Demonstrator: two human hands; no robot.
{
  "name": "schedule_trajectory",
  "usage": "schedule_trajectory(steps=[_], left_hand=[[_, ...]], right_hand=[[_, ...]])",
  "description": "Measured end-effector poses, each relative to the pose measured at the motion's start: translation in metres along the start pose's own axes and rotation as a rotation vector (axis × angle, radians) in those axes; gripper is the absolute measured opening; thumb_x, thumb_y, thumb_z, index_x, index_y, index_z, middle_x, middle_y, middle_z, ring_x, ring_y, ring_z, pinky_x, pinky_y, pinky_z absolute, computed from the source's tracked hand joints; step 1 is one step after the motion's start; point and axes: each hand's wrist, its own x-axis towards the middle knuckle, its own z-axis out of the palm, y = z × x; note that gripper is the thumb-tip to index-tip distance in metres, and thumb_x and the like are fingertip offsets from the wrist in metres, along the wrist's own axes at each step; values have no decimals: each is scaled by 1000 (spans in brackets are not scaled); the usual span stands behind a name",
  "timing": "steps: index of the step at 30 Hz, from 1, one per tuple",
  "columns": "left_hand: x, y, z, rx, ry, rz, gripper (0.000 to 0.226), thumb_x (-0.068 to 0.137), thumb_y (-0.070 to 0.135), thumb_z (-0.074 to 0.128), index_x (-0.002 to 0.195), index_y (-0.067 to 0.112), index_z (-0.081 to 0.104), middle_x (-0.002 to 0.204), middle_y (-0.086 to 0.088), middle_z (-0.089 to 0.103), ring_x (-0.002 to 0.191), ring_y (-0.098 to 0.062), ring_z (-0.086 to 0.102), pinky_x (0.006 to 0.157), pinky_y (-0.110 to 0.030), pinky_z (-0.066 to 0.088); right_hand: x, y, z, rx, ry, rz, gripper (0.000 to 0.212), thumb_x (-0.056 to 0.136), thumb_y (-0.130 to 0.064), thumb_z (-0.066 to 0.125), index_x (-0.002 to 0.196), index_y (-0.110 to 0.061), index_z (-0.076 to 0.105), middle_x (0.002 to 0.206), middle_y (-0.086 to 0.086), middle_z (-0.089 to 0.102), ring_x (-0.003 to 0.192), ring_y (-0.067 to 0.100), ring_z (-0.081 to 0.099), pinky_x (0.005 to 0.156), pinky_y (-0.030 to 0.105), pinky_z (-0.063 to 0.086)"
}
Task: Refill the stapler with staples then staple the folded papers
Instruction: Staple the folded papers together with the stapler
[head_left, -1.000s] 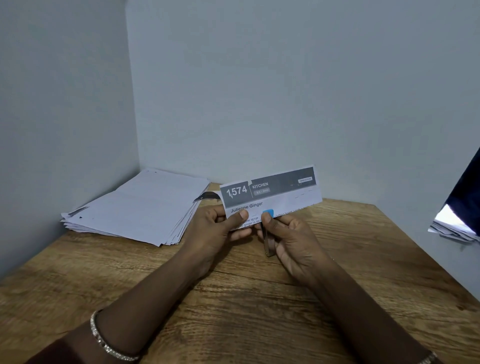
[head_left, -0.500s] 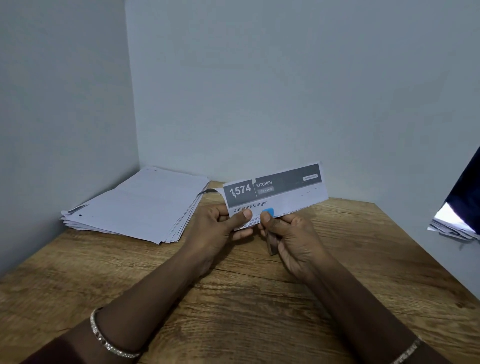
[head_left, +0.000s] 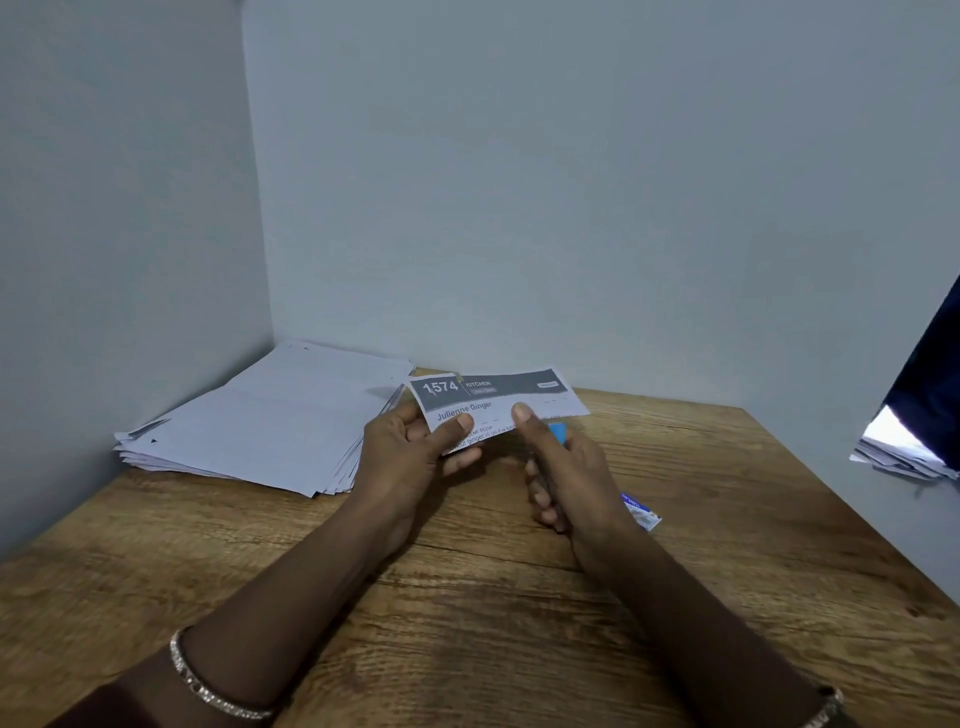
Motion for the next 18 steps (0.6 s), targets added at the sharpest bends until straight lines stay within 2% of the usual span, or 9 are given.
schedule_trajectory(steps=[1,3,5,6,8,10,13,18], left_hand=[[0,0,0,-10,13,-1,32,86,1,74,117,8,68,106,-9,79,97,-25,76,71,-29,62],[0,1,0,-29,52,-8,35,84,-1,75,117,6,65,104,-9,79,94,-27,77,68,-28,62],[0,2,1,-36,77,-15,34,83,-2,76,114,5,64,101,-10,80,92,-28,77,66,-28,61],[0,2,1,-34,78,-19,34,83,-3,76,114,5,63,101,-10,80,92,-28,77,66,-27,61],[-1,2,1,-25,71,-30,33,83,-3,75,114,5,63,101,-10,80,91,-27,77,65,-27,62],[-2,3,1,-15,43,-40,34,86,-2,73,116,7,63,102,-9,80,92,-26,77,66,-27,62],[-4,4,2,3,-22,-43,34,91,-1,68,123,9,63,107,-10,79,96,-26,76,69,-28,62],[-6,5,3,22,-77,-36,34,95,-1,61,128,7,59,111,-11,78,102,-25,75,72,-30,62]], right_hand=[[-1,0,-1,-71,52,-81,53,69,-66,80,96,-22,68,74,-10,71,55,5,63,48,23,49],[-3,0,-5,-155,163,-257,39,71,-45,86,96,-21,70,86,-4,77,77,14,73,67,36,60],[-2,0,-9,-280,233,-423,18,77,-24,82,87,-21,69,79,-3,75,75,14,71,68,36,59],[-2,-1,-11,-366,232,-492,15,79,-19,79,89,-23,69,78,-5,73,71,10,68,66,32,56],[-2,-2,-11,-543,196,-590,26,81,-16,76,102,-30,72,81,-9,73,69,6,64,64,26,52],[-3,-1,-10,-654,163,-633,30,82,-20,76,110,-32,74,87,-9,76,76,7,67,71,30,55],[-2,-2,-11,-689,183,-665,27,81,-23,80,108,-27,78,95,-8,79,89,9,71,81,34,57],[-3,-2,-12,-688,198,-717,23,83,-22,81,106,-26,79,94,-10,78,85,3,69,76,29,57]])
